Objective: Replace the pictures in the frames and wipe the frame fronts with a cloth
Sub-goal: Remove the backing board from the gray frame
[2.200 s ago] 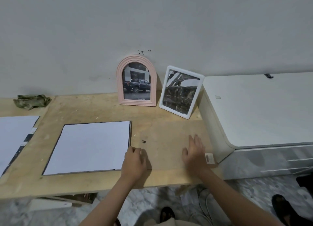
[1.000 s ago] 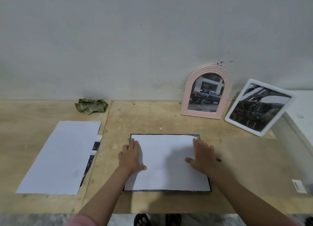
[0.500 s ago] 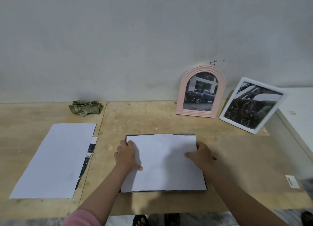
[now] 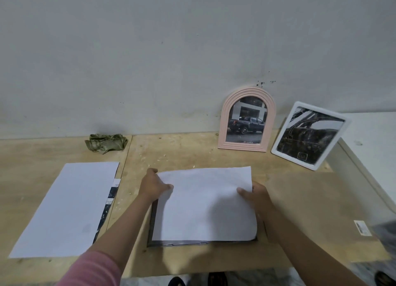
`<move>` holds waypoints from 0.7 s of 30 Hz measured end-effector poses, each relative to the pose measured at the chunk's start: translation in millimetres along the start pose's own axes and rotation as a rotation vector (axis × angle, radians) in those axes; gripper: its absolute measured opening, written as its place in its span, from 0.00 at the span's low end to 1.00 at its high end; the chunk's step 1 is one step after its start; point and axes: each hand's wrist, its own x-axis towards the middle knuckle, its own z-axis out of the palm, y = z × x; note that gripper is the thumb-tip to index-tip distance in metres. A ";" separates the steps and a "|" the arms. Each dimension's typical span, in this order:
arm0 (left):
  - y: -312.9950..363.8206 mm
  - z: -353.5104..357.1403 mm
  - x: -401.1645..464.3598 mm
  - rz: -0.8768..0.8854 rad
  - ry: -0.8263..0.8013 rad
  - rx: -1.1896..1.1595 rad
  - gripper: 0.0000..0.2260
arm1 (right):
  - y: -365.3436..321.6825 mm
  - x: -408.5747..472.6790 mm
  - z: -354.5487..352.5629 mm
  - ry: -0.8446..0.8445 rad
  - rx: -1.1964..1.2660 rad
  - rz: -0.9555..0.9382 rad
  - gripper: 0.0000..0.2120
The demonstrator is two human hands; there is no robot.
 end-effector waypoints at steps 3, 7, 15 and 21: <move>-7.6 -1.9 -9.2 -0.115 -0.037 -0.276 0.12 | -1.4 4.4 -5.1 0.026 0.050 0.030 0.11; -22.8 7.4 -17.2 -0.113 -0.006 -0.300 0.17 | -12.0 12.0 -5.8 0.056 0.057 0.081 0.08; -65.1 -34.9 -24.8 -0.231 0.291 -0.454 0.18 | -57.1 41.8 58.7 -0.149 -0.156 0.075 0.05; -148.5 -123.4 -48.9 -0.342 0.496 -0.494 0.23 | -114.9 42.8 211.2 -0.296 -0.401 -0.182 0.03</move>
